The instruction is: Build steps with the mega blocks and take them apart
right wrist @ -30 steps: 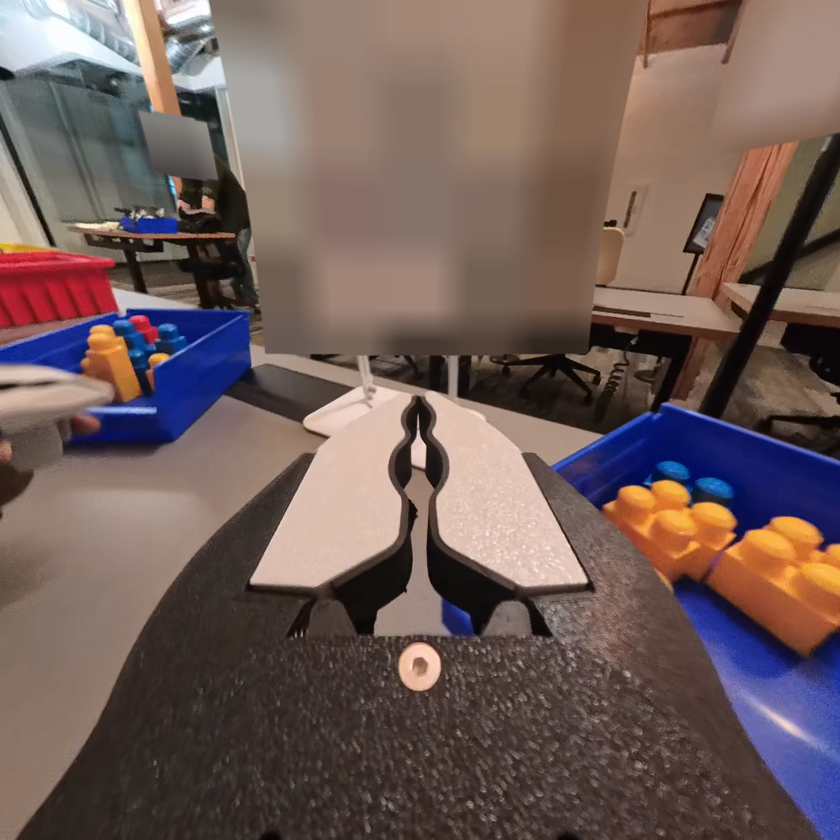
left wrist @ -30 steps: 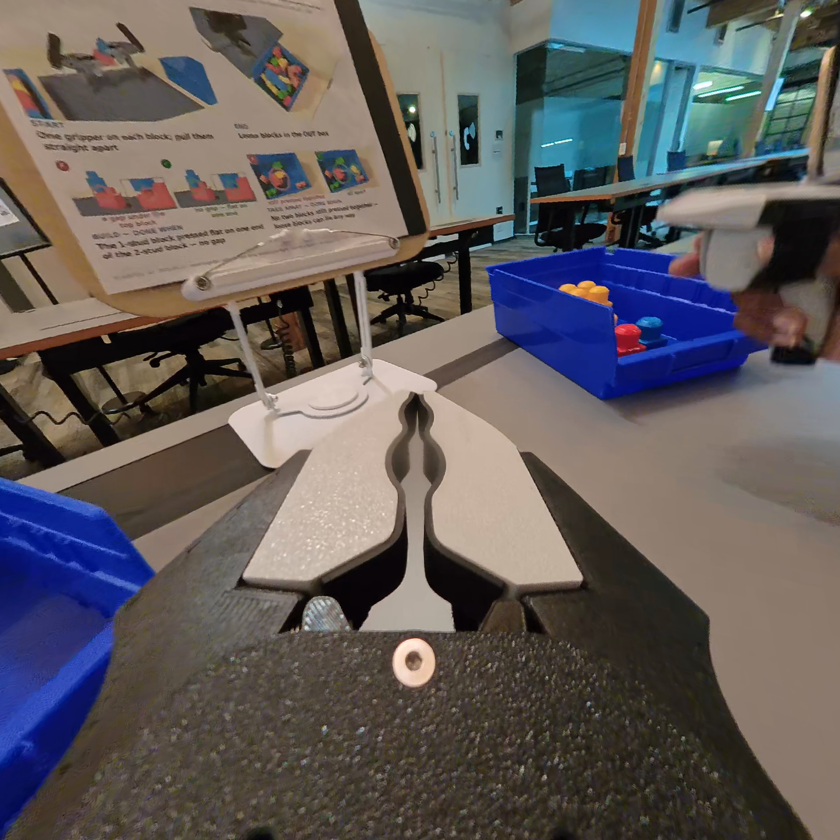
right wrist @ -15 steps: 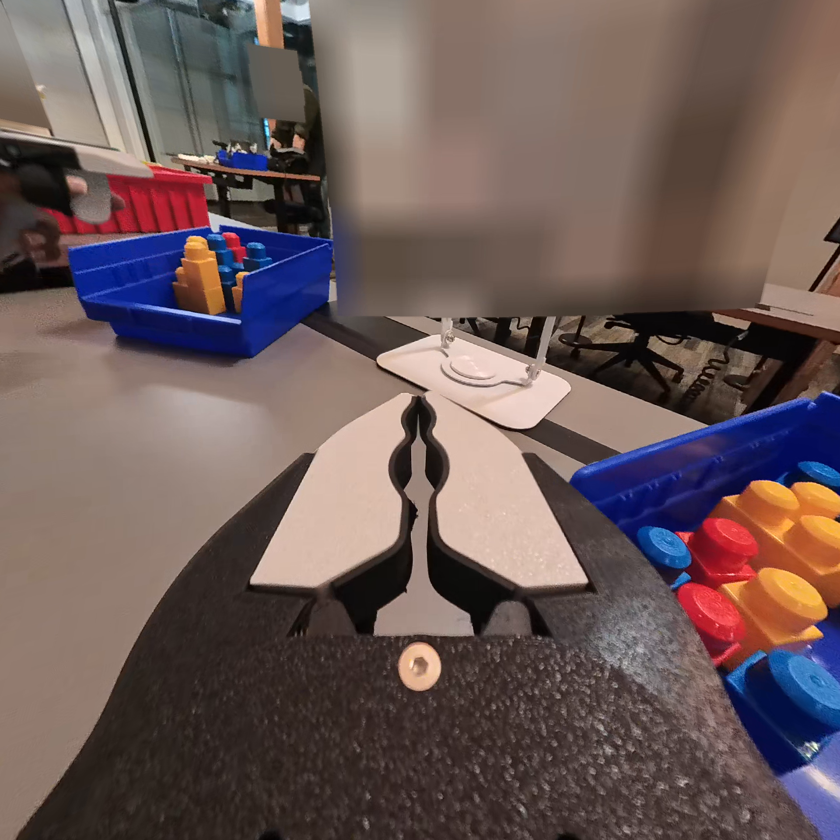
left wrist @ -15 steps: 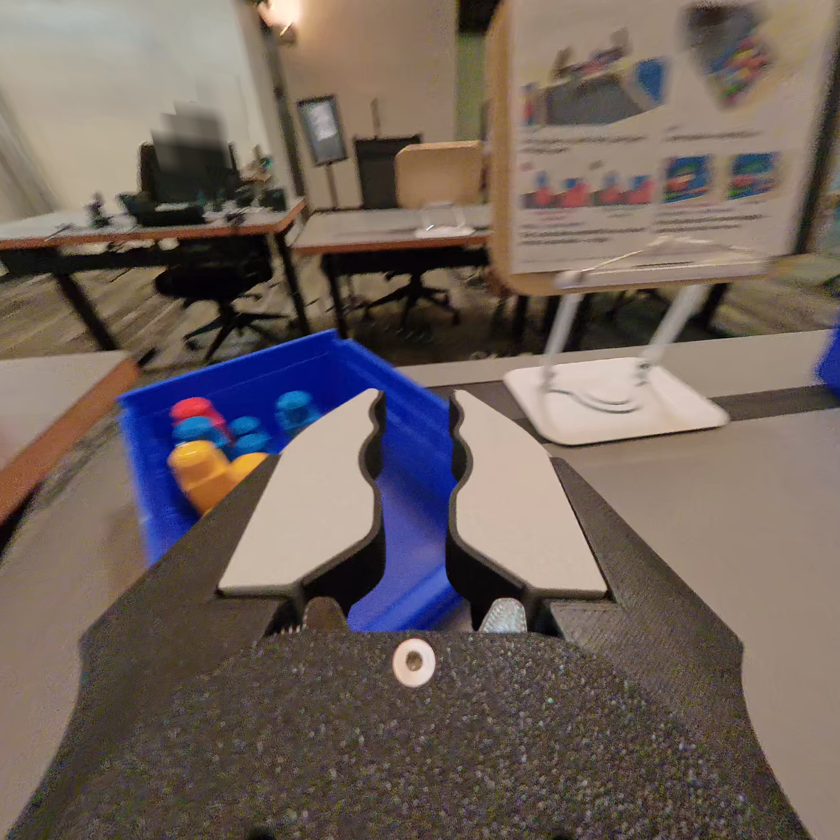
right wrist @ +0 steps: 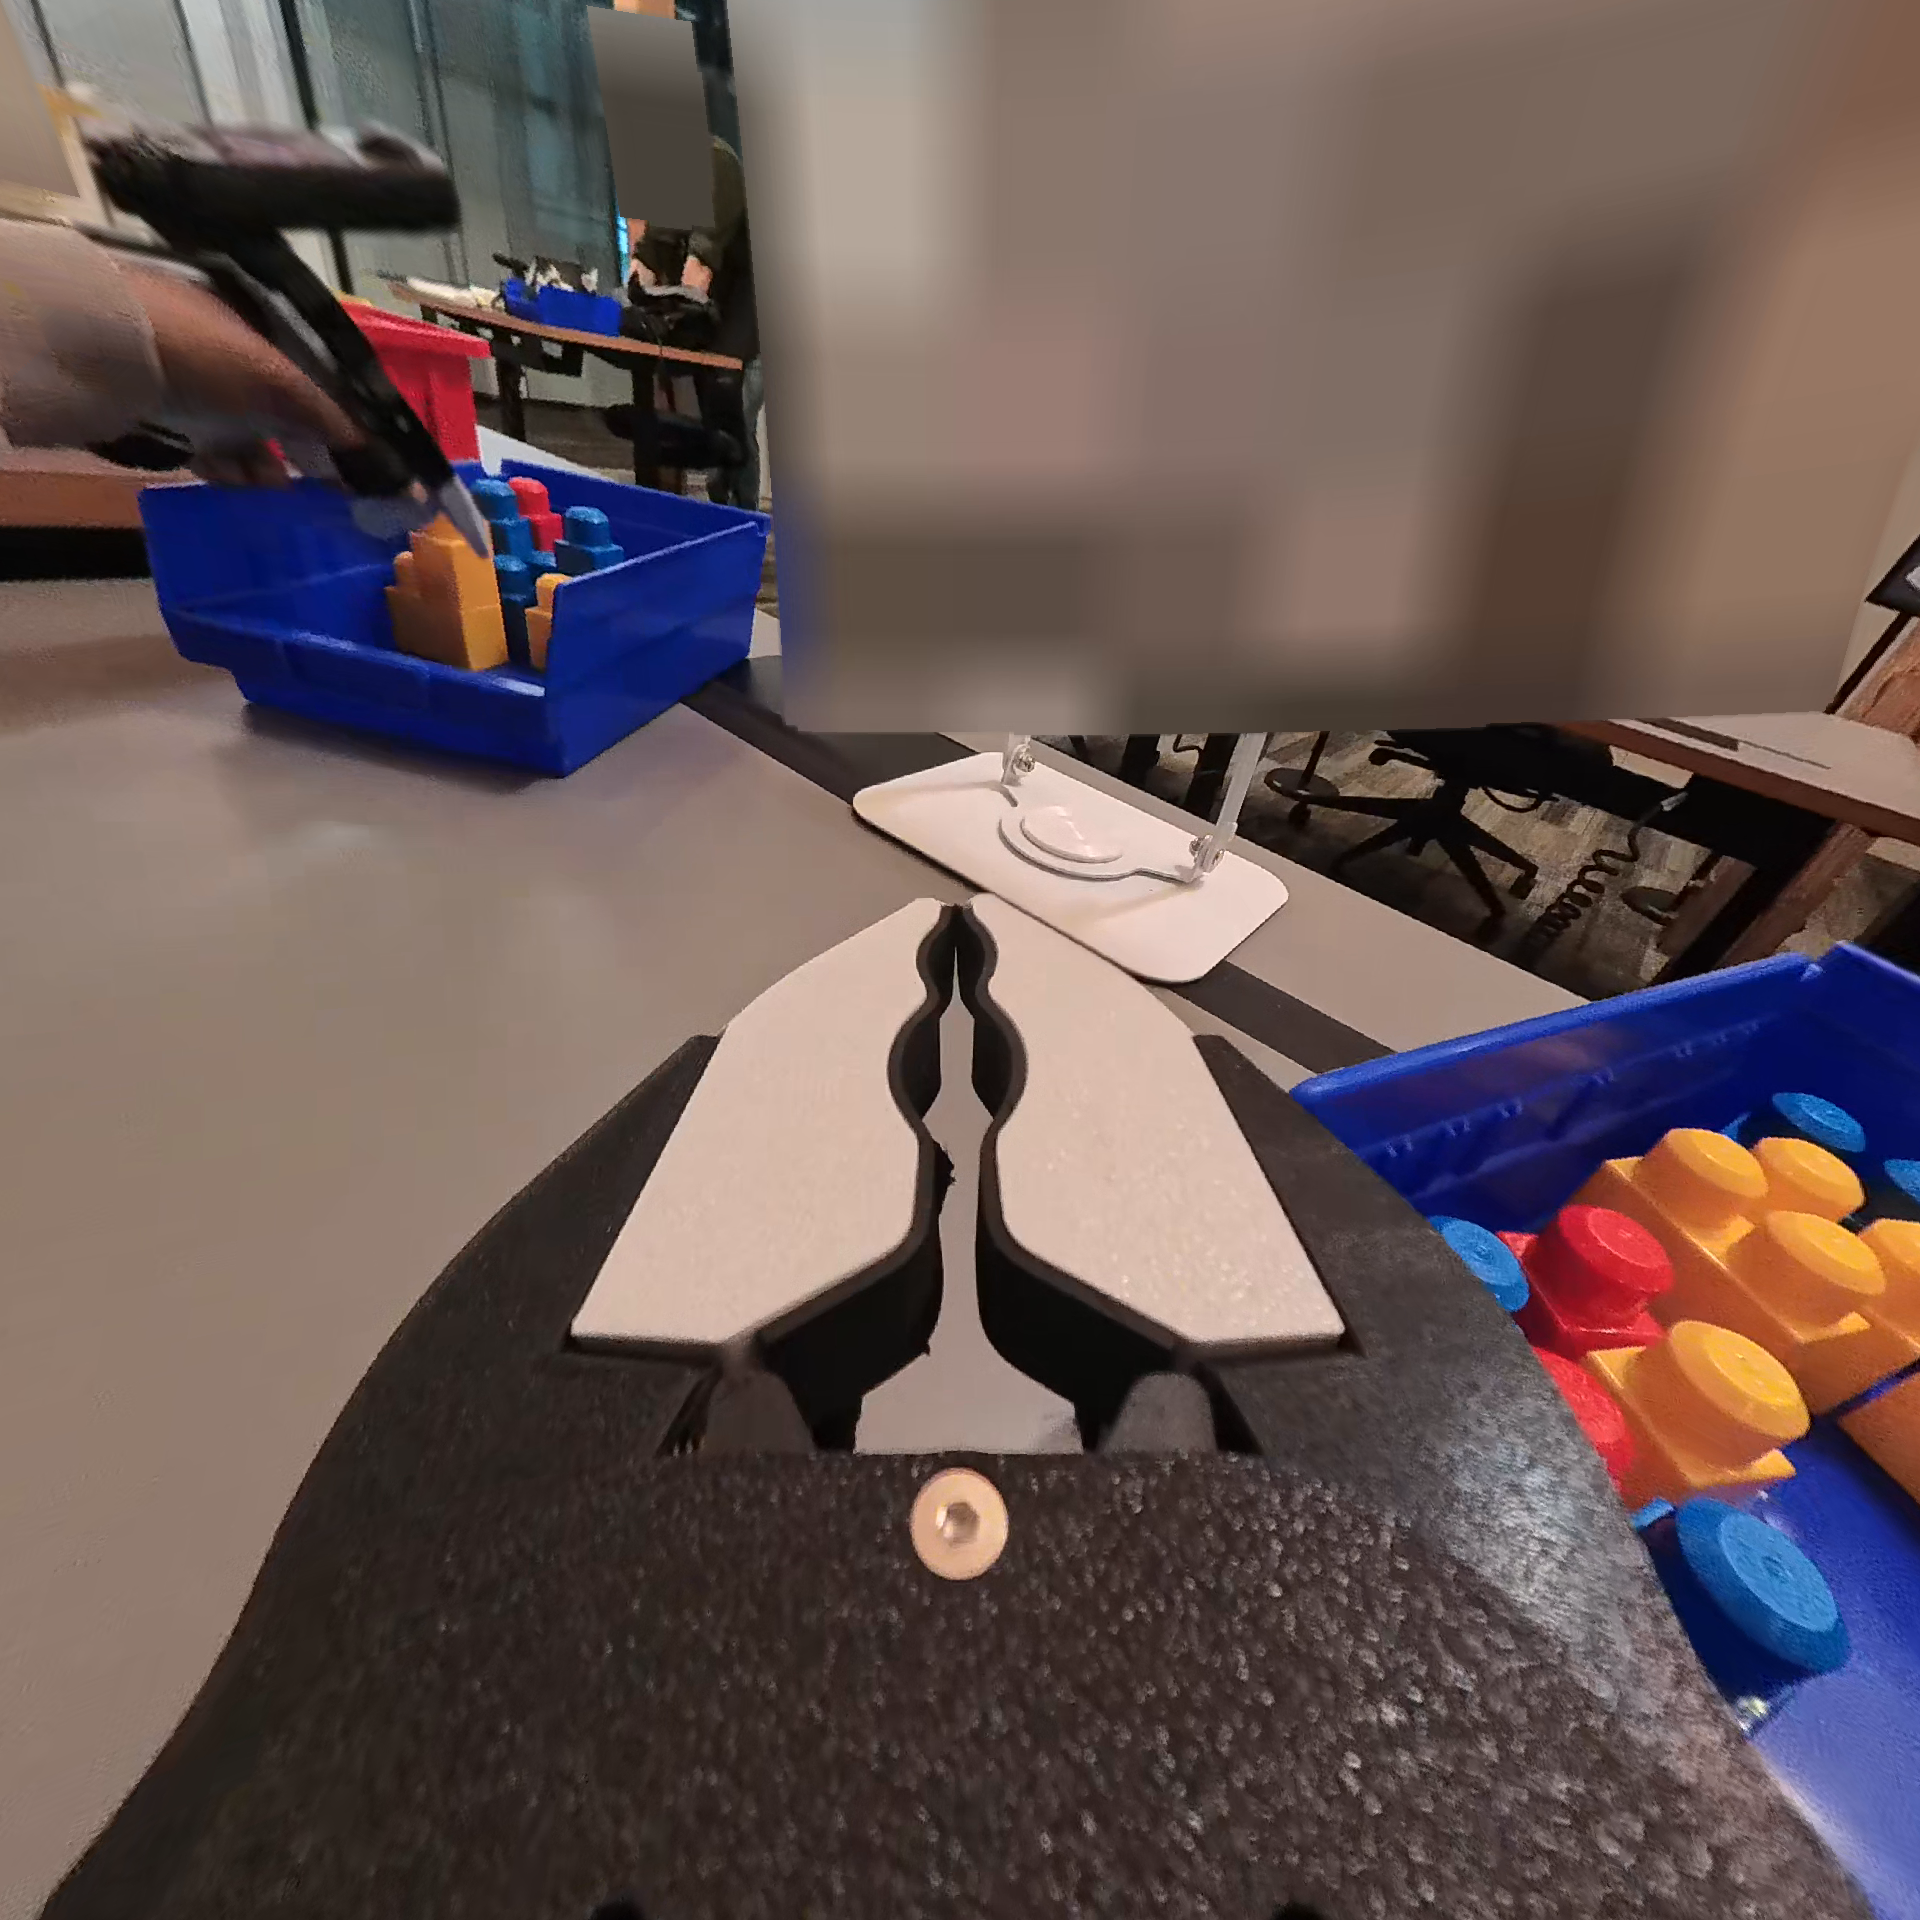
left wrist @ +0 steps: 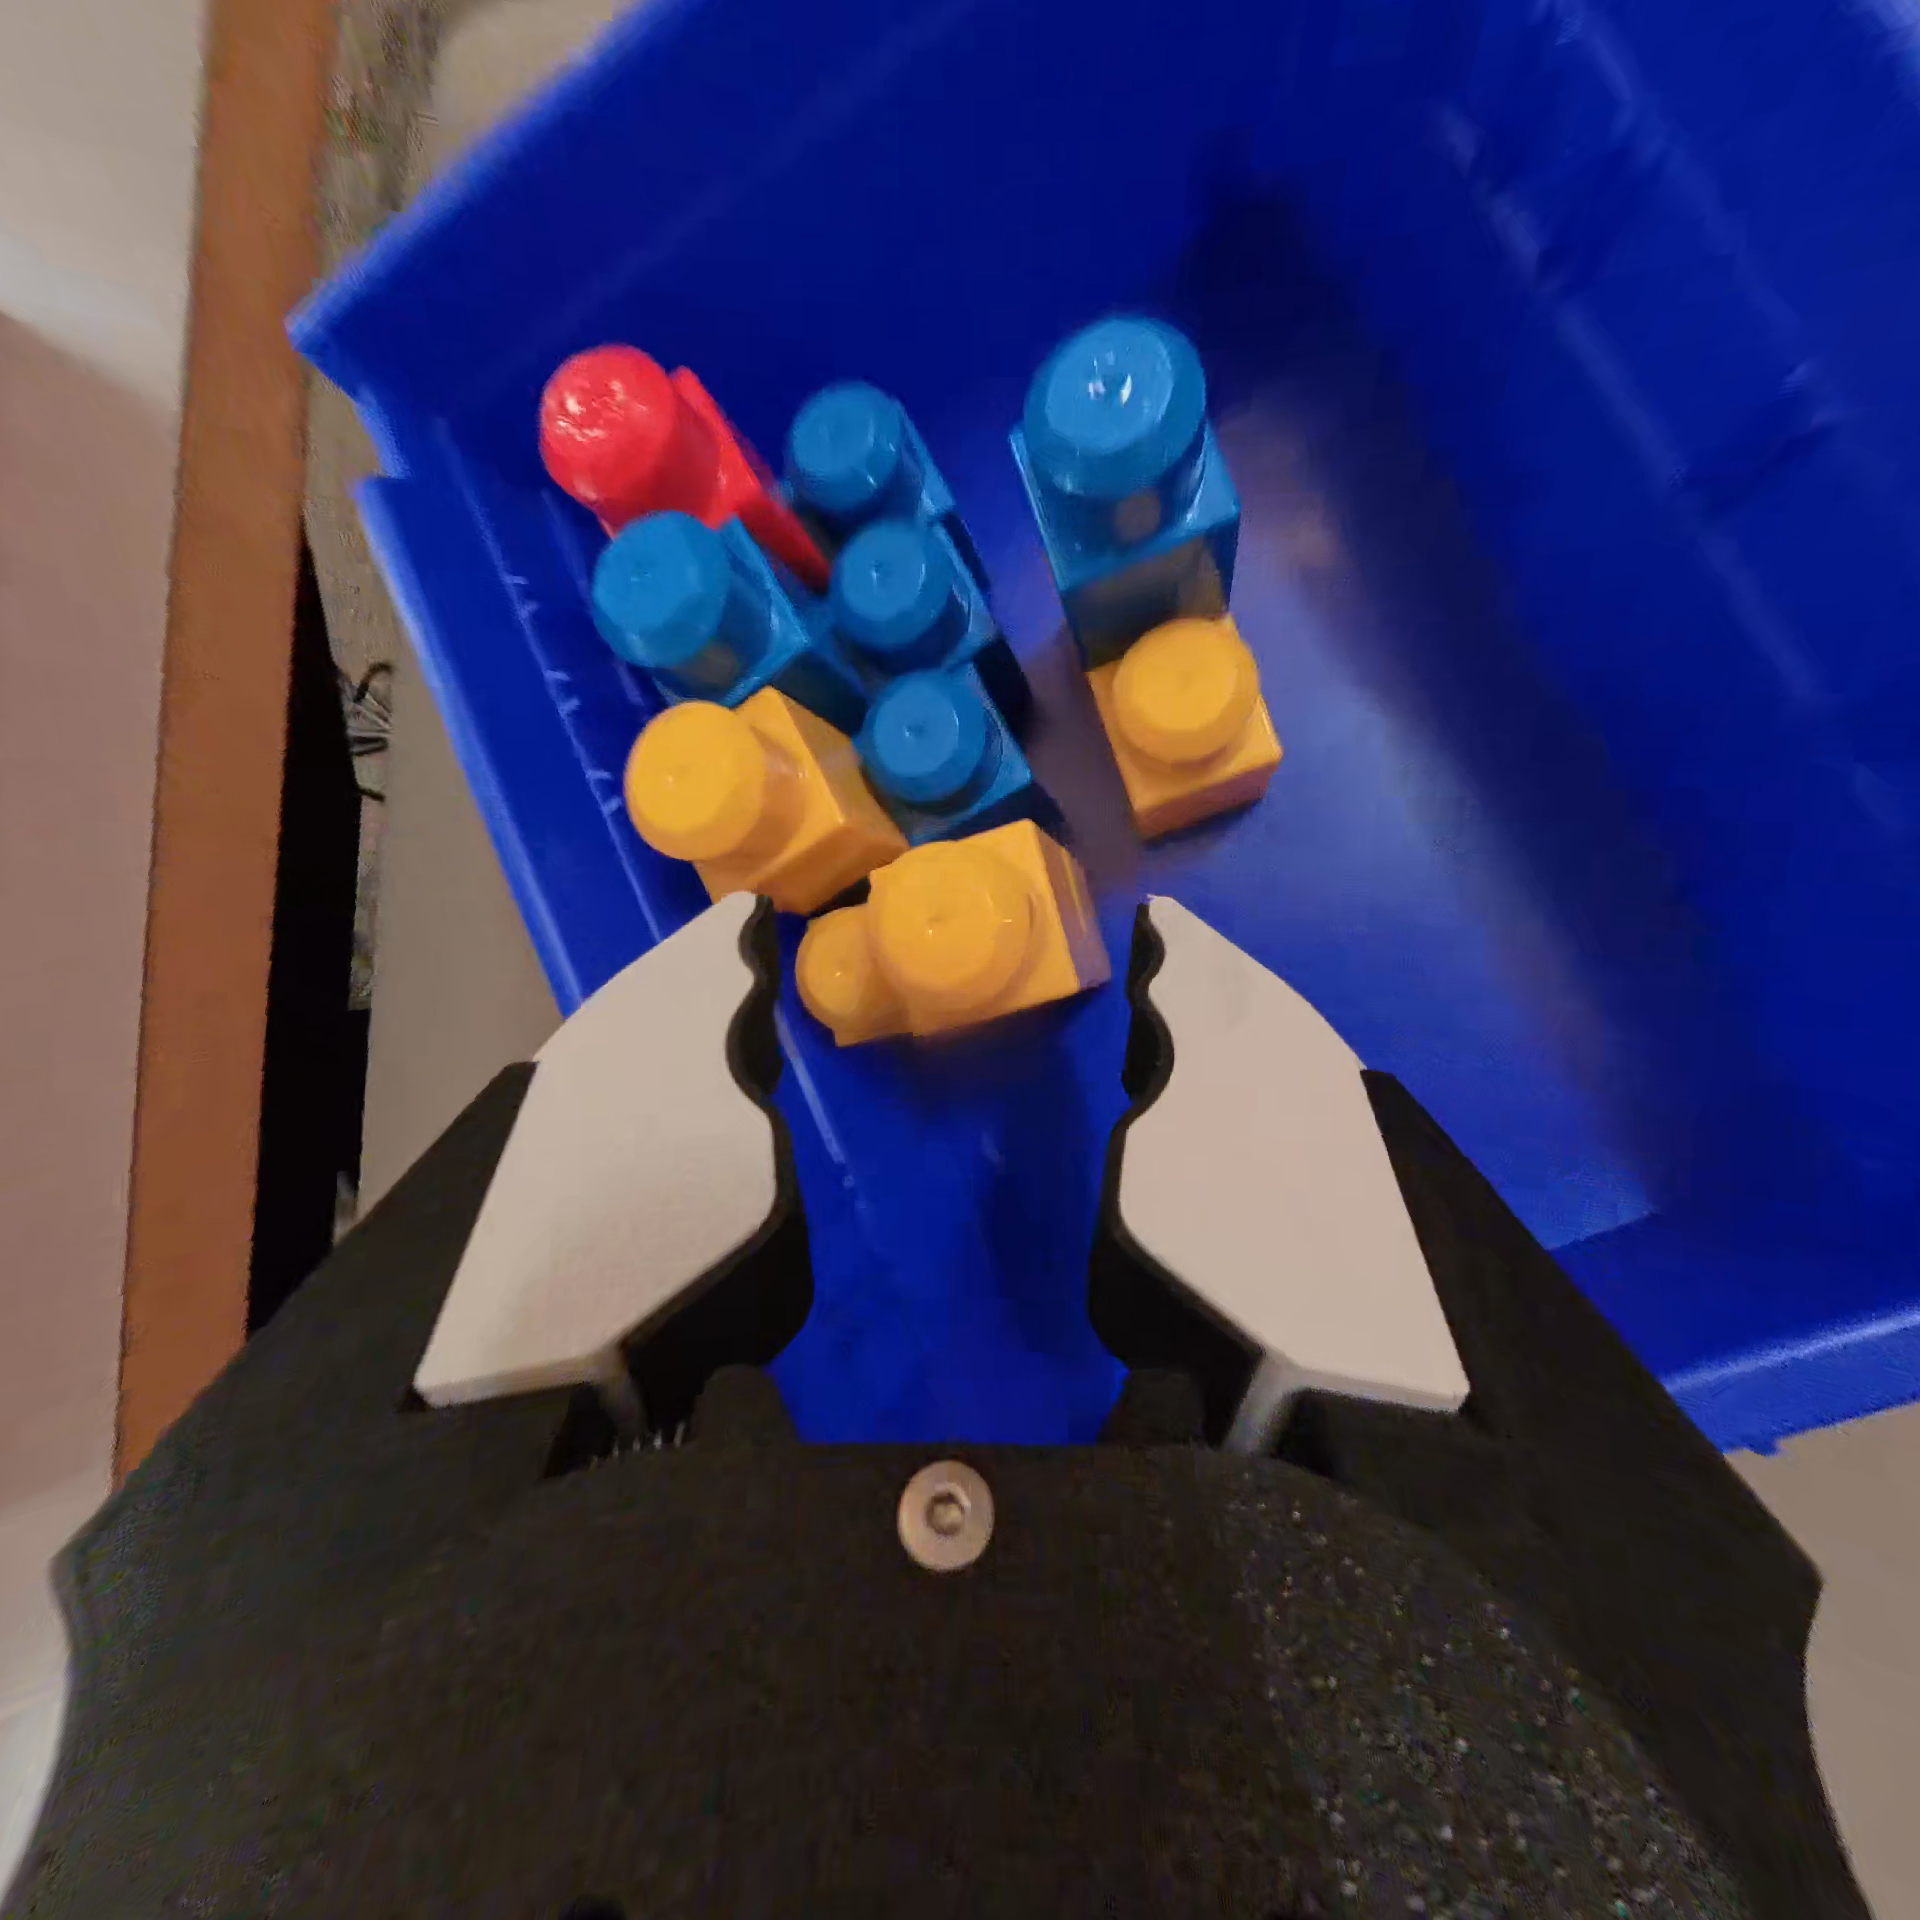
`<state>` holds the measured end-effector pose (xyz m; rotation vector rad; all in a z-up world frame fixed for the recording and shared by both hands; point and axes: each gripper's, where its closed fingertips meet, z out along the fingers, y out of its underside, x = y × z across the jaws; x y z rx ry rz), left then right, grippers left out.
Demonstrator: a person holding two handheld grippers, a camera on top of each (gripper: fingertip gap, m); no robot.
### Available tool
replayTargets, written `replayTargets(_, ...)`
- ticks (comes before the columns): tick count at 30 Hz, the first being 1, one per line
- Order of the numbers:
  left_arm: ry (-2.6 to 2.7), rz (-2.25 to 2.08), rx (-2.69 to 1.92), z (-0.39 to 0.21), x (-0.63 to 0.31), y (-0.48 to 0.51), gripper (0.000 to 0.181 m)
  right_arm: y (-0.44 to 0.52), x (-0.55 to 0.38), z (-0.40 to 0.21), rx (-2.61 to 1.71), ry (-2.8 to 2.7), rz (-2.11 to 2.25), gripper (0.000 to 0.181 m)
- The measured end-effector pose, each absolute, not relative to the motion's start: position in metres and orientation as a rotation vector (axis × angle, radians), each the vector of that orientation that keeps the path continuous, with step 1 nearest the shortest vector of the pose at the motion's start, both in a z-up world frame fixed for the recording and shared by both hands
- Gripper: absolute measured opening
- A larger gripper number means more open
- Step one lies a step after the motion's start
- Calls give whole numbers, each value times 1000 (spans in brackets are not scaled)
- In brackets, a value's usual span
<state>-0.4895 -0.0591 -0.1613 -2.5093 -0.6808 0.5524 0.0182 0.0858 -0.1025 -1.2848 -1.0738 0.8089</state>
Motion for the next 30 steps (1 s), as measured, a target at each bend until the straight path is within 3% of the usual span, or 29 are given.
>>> replayTargets(9, -701, 523, -2633, -195, -484, -47, 48, 91, 27, -90, -1305, -990, 917, 0)
replayTargets(14, -616, 589, -2625, -190, -483, -44, 47, 95, 28, -92, -1324, -985, 921, 0)
replayTargets(23, -174, 574, -2276, -80, -403, -31, 46, 83, 19, -100, -1303, -1046, 942, 0)
replayTargets(30, 71, -178, -1828, -9, -211, -30, 45, 54, 13, -88, -1107, -1102, 965, 1)
